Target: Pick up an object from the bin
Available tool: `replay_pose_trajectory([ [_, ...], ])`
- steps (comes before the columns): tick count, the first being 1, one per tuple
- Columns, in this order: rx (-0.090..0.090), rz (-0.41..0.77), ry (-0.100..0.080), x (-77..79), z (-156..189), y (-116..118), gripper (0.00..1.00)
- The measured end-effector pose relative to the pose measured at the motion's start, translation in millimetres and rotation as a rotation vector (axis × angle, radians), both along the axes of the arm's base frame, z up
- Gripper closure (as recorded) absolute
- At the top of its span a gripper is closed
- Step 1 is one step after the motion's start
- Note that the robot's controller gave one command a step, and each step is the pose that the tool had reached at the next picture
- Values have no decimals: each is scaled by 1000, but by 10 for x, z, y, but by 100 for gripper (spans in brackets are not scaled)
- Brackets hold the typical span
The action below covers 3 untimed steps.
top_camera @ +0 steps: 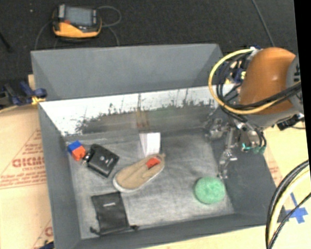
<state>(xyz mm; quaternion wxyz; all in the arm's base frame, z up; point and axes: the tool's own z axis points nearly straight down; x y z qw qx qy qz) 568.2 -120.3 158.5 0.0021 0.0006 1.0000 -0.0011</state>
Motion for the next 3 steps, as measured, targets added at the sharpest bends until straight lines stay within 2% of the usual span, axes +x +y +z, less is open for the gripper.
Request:
replay_pose_trajectory([
  [1,-4,328,-13,-517,-786,106,100],
  [2,-4,328,-13,-517,-786,106,100],
  [3,-1,311,0,-374,679,-62,100],
])
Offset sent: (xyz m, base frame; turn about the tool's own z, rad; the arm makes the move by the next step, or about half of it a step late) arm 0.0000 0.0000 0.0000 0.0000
